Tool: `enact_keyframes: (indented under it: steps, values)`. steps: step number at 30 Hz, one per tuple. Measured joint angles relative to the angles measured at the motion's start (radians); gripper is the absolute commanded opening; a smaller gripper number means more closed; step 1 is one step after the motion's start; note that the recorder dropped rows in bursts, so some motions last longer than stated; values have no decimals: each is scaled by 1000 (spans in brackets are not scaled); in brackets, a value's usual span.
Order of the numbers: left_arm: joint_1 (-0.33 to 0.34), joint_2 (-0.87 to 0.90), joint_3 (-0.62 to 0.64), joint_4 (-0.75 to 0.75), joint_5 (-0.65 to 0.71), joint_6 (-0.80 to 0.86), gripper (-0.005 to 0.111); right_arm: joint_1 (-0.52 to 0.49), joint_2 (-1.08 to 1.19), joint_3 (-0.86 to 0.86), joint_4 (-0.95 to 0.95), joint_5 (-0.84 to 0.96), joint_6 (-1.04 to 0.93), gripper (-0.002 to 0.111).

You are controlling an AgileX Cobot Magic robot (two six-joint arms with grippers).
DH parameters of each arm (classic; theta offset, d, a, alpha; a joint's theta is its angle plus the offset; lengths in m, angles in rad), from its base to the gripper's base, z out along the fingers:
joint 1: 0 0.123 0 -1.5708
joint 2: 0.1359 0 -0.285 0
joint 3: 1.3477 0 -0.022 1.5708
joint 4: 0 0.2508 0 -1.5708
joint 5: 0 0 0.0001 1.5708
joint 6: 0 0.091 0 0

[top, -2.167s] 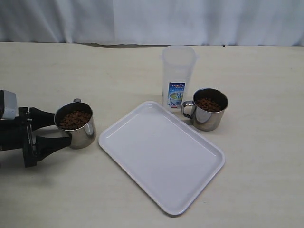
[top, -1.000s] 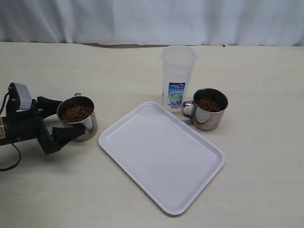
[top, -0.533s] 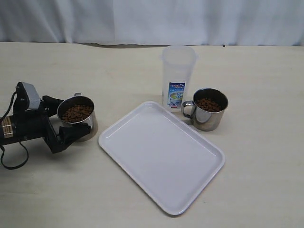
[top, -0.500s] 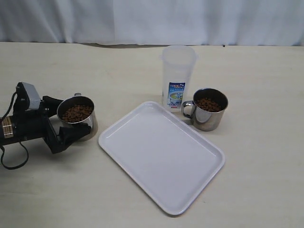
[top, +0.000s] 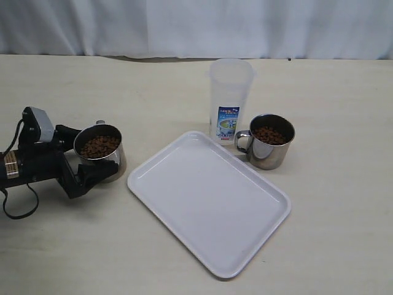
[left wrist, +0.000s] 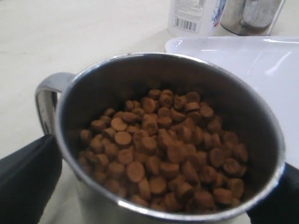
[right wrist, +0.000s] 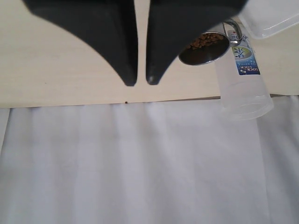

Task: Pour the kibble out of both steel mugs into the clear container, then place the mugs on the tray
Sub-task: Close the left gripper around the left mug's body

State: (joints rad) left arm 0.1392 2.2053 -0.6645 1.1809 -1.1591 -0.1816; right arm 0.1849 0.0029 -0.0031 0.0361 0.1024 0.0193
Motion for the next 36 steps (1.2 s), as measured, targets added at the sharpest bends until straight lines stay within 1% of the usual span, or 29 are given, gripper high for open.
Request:
enact_keyframes:
  steps: [7, 14, 17, 23, 29, 32, 36]
  values:
    - [-37, 0, 0, -57, 0, 2, 81, 0, 0, 0, 0, 0, 0, 5]
    - [-38, 0, 0, -63, 8, 4, 81, 0, 0, 0, 0, 0, 0, 5]
    - [-38, 0, 0, -63, 44, 4, 81, 0, 0, 0, 0, 0, 0, 5]
    - [-38, 0, 0, -45, 66, 66, 81, 0, 0, 0, 0, 0, 0, 5]
    - [-38, 2, 0, -40, 17, 103, 81, 0, 0, 0, 0, 0, 0, 5]
    - [-38, 34, -2, -42, -29, 116, 81, 0, 0, 0, 0, 0, 0, 5]
    - [-38, 100, -4, -84, -94, 154, 81, 0, 0, 0, 0, 0, 0, 5]
